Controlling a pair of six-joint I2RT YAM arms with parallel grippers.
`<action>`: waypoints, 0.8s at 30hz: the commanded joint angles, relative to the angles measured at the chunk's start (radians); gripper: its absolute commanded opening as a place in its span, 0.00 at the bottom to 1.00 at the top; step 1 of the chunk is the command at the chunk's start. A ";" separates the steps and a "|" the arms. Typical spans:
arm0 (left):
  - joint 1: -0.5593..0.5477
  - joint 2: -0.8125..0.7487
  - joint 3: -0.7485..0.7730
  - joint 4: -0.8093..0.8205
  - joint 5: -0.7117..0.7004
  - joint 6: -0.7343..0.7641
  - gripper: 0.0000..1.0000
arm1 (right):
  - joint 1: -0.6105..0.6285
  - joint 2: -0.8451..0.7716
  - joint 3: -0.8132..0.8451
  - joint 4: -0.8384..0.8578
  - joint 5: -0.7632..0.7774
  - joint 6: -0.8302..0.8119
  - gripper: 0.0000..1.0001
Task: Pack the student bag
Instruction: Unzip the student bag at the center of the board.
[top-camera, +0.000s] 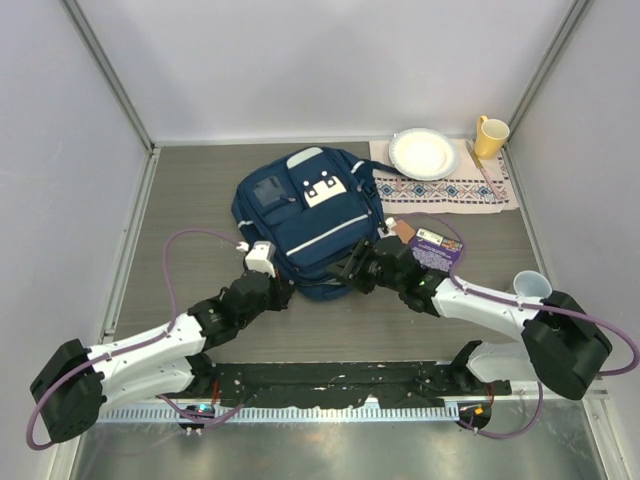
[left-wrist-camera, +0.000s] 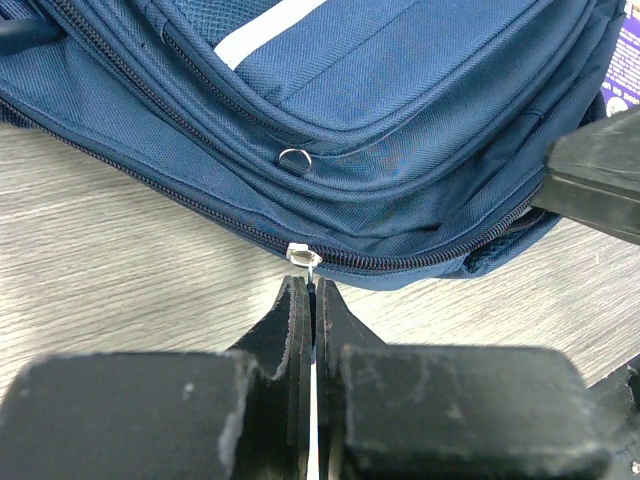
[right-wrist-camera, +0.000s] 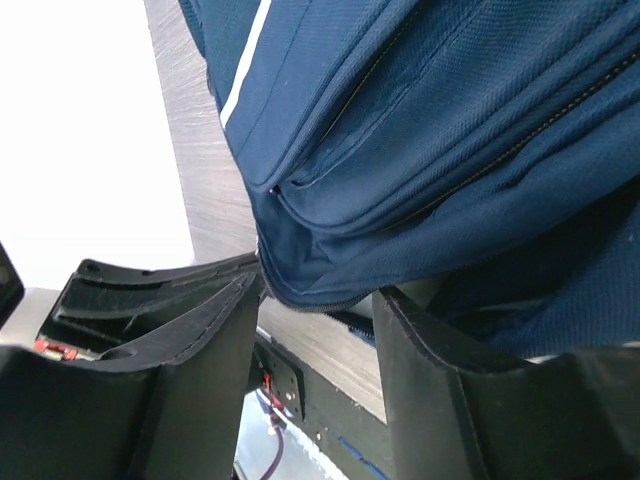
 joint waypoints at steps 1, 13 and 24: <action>-0.016 -0.004 0.046 0.096 0.020 0.027 0.00 | 0.007 0.045 -0.003 0.101 0.063 0.024 0.50; -0.018 -0.039 0.101 -0.271 -0.326 -0.098 0.00 | 0.006 -0.019 0.027 0.044 0.196 -0.052 0.01; 0.099 0.188 0.270 -0.519 -0.554 -0.208 0.00 | 0.007 -0.073 0.032 0.007 0.181 -0.081 0.01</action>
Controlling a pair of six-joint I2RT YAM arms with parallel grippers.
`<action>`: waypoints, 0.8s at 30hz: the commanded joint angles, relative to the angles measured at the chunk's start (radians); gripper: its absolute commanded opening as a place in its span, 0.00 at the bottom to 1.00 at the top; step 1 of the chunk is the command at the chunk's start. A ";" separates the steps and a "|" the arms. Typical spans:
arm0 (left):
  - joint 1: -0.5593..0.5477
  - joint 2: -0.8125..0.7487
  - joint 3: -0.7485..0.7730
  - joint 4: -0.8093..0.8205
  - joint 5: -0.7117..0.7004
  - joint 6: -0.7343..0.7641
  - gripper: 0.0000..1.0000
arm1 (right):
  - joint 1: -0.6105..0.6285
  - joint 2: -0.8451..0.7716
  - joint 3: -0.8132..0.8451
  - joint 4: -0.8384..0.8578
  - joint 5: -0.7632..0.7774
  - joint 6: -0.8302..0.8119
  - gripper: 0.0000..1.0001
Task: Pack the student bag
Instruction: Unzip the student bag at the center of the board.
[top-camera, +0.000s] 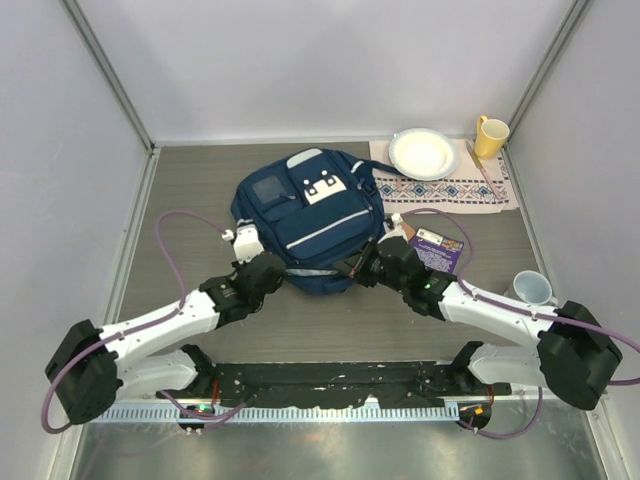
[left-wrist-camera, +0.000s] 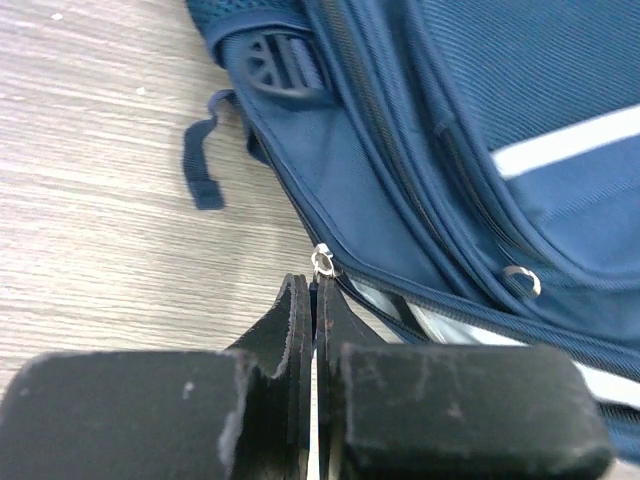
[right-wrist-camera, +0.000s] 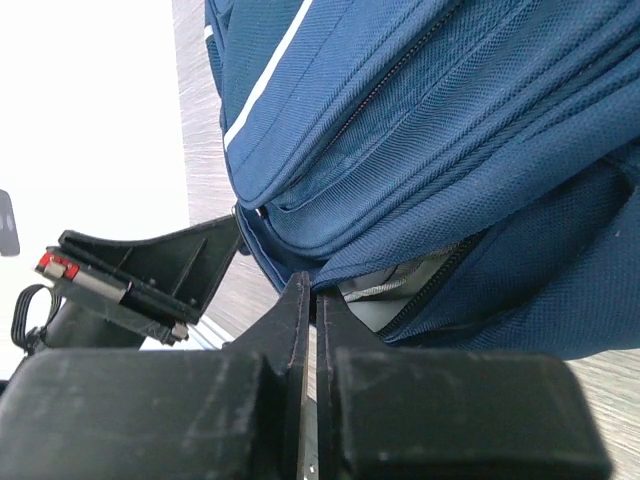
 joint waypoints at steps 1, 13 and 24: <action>0.076 0.054 0.047 -0.192 -0.184 -0.046 0.00 | -0.013 -0.011 0.020 -0.001 0.051 -0.031 0.01; 0.110 -0.334 0.031 -0.212 -0.040 0.054 0.90 | 0.016 0.192 0.335 -0.019 -0.175 -0.281 0.01; 0.112 -0.417 0.210 -0.416 -0.080 0.094 0.99 | 0.223 0.460 0.672 -0.198 -0.257 -0.387 0.11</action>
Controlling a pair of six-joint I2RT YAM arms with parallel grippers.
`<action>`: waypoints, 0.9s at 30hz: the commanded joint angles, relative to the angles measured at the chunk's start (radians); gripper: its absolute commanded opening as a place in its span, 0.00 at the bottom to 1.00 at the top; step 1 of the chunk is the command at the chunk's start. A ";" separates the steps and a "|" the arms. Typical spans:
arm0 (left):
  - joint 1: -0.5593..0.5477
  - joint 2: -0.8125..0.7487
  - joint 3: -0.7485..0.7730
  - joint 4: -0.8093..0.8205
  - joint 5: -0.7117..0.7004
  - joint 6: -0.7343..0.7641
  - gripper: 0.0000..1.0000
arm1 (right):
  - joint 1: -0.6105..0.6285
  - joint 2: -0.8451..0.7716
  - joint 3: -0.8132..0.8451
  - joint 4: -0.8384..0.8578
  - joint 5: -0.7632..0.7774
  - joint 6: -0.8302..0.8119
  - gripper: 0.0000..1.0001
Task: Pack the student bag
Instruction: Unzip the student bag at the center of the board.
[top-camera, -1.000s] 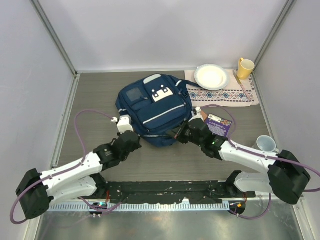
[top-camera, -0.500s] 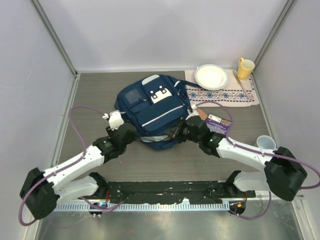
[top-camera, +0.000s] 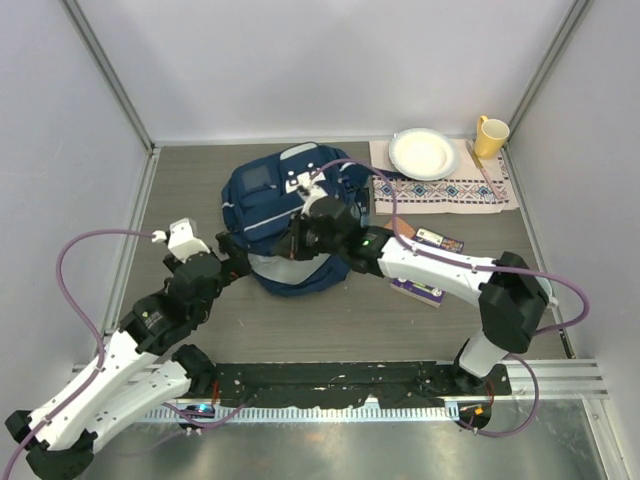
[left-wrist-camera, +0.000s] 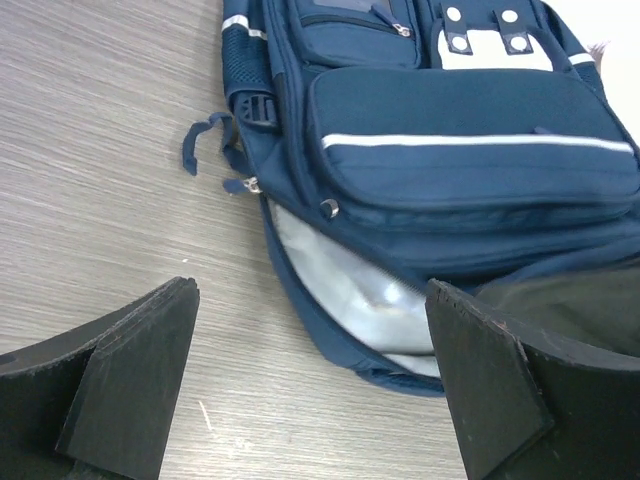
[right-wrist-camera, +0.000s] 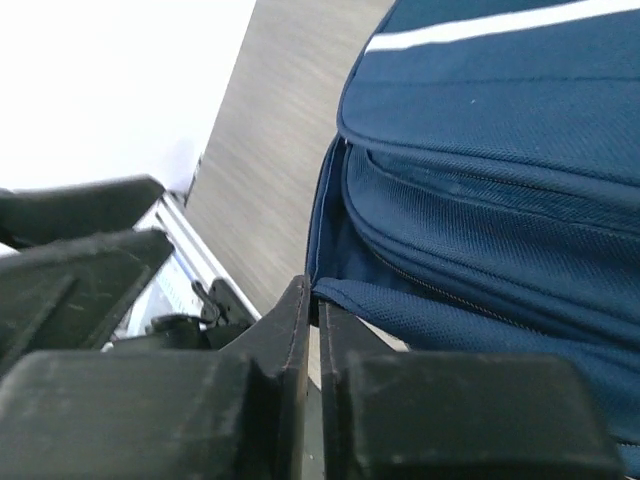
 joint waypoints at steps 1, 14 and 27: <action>0.001 0.067 0.095 -0.105 -0.050 0.024 1.00 | 0.096 0.034 0.028 -0.051 -0.060 -0.015 0.21; 0.002 0.117 0.166 -0.145 0.069 0.048 1.00 | 0.007 -0.416 -0.174 -0.287 0.585 0.034 0.95; 0.002 0.146 0.141 -0.190 0.166 0.022 0.99 | -0.438 -0.568 -0.193 -0.399 0.323 -0.009 1.00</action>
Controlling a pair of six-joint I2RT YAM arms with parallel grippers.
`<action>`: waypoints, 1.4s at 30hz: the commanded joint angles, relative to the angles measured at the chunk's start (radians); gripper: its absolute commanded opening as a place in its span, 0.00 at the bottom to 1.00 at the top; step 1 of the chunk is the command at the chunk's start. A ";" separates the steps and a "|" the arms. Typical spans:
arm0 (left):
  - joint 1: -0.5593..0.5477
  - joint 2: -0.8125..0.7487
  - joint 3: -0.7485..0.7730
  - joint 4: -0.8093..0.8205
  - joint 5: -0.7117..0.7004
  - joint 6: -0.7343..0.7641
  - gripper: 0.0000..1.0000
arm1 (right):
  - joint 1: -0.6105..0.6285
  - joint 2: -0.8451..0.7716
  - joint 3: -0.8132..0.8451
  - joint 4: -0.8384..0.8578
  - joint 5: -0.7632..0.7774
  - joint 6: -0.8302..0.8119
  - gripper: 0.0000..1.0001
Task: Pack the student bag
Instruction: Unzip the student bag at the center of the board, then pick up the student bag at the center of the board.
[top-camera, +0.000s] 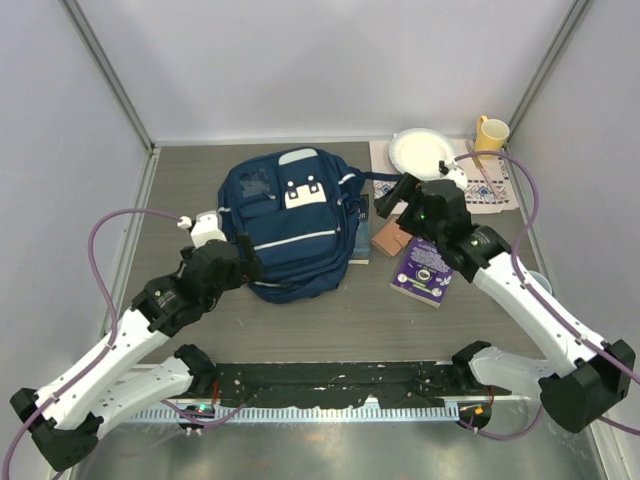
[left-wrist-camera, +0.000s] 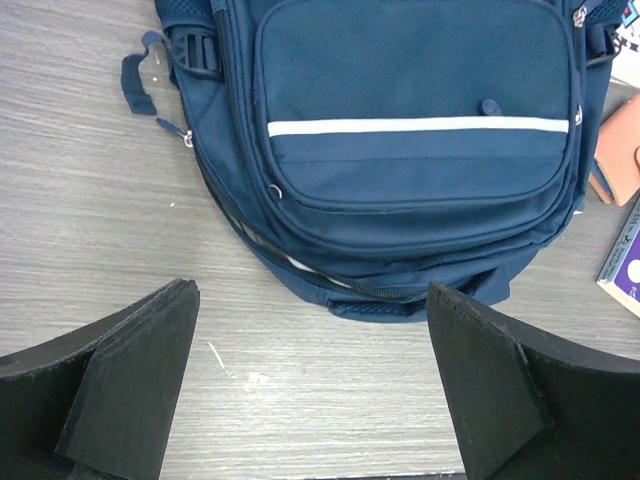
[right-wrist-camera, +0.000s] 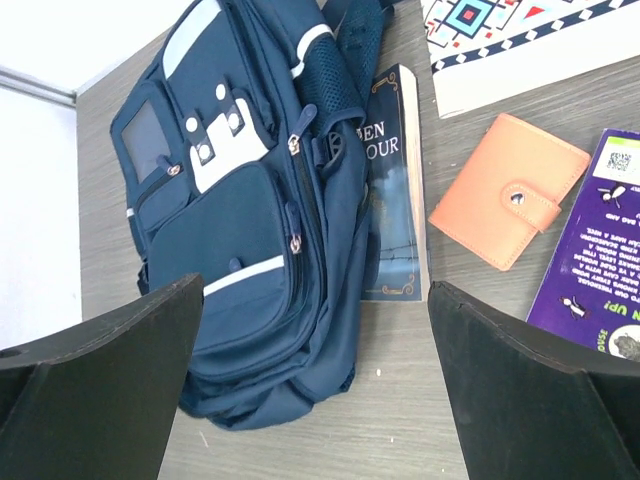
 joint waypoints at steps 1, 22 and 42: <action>0.002 -0.040 -0.006 -0.038 0.003 -0.009 1.00 | -0.029 -0.090 -0.029 -0.016 -0.038 -0.033 1.00; 0.002 0.289 0.067 0.251 0.269 0.210 1.00 | -0.159 0.349 0.034 0.223 -0.426 -0.082 0.97; 0.005 0.349 0.087 0.324 0.155 0.236 1.00 | -0.143 0.810 0.219 0.495 -0.773 -0.094 0.47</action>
